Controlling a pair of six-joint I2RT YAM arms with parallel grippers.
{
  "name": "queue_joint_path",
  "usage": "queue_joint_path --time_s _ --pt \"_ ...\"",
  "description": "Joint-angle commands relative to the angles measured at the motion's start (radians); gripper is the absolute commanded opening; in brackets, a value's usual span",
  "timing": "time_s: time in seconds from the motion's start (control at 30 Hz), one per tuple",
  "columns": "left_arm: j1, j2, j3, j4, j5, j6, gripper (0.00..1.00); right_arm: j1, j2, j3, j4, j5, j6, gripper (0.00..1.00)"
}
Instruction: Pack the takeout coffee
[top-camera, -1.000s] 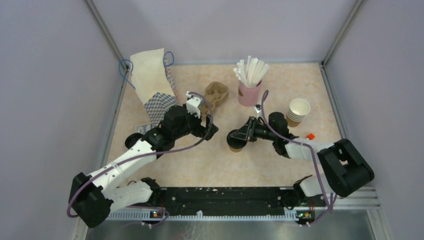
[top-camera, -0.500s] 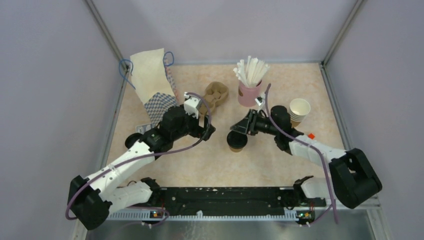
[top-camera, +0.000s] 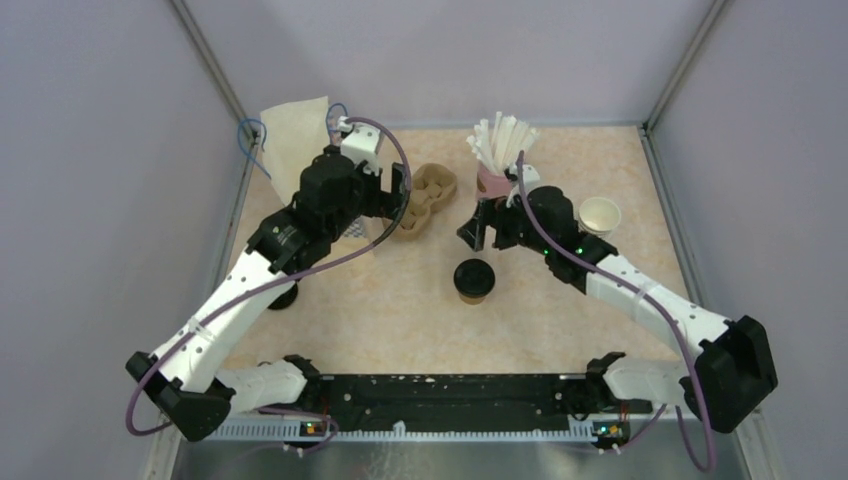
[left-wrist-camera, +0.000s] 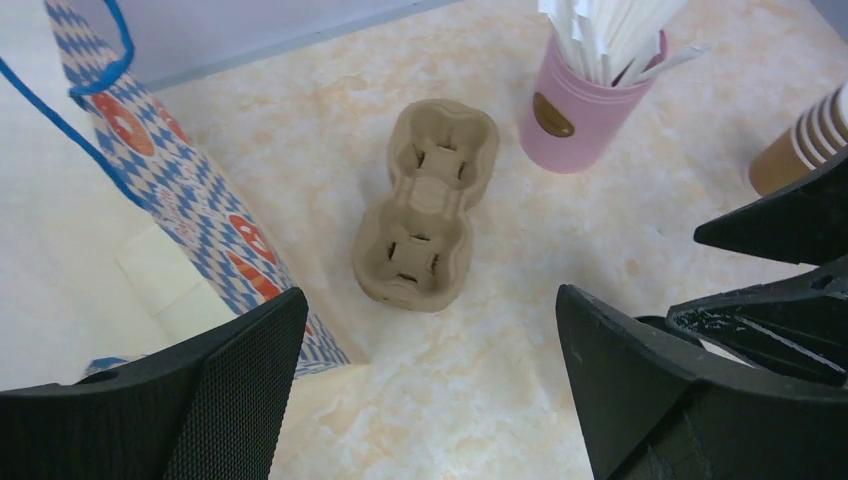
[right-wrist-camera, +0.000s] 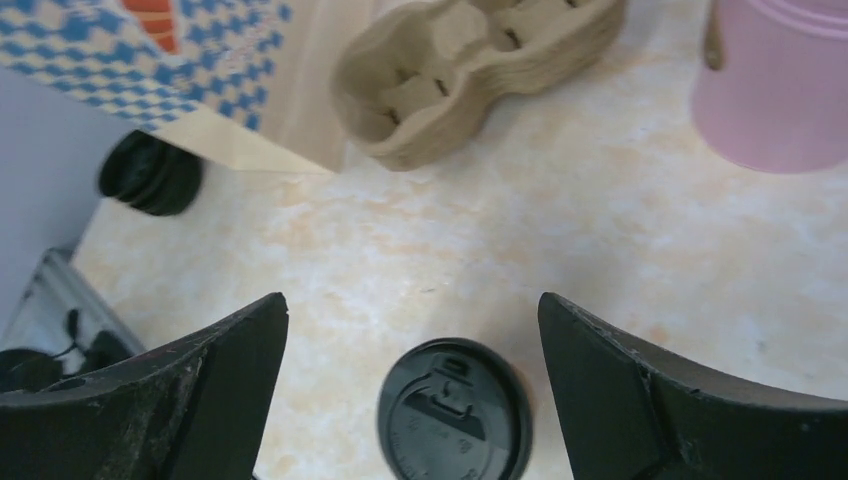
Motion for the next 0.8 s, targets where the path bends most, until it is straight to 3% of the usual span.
queue_joint_path --time_s 0.0,0.1,0.23,0.43,0.77 --pt "0.016 0.046 0.057 -0.058 -0.020 0.081 0.99 0.015 0.103 0.171 -0.162 0.191 -0.080 0.91" --pt "0.019 0.050 0.076 -0.036 0.043 0.062 0.99 0.059 0.163 0.223 -0.243 0.172 -0.152 0.88" --pt "0.020 0.034 0.085 -0.017 0.015 0.045 0.99 0.172 0.234 0.282 -0.403 0.268 -0.255 0.95" --pt "0.030 -0.027 0.012 0.055 -0.045 0.035 0.99 0.257 0.272 0.264 -0.470 0.331 -0.231 0.96" --pt "0.062 -0.112 -0.087 0.121 -0.074 0.016 0.99 0.265 0.306 0.234 -0.490 0.407 -0.227 0.91"
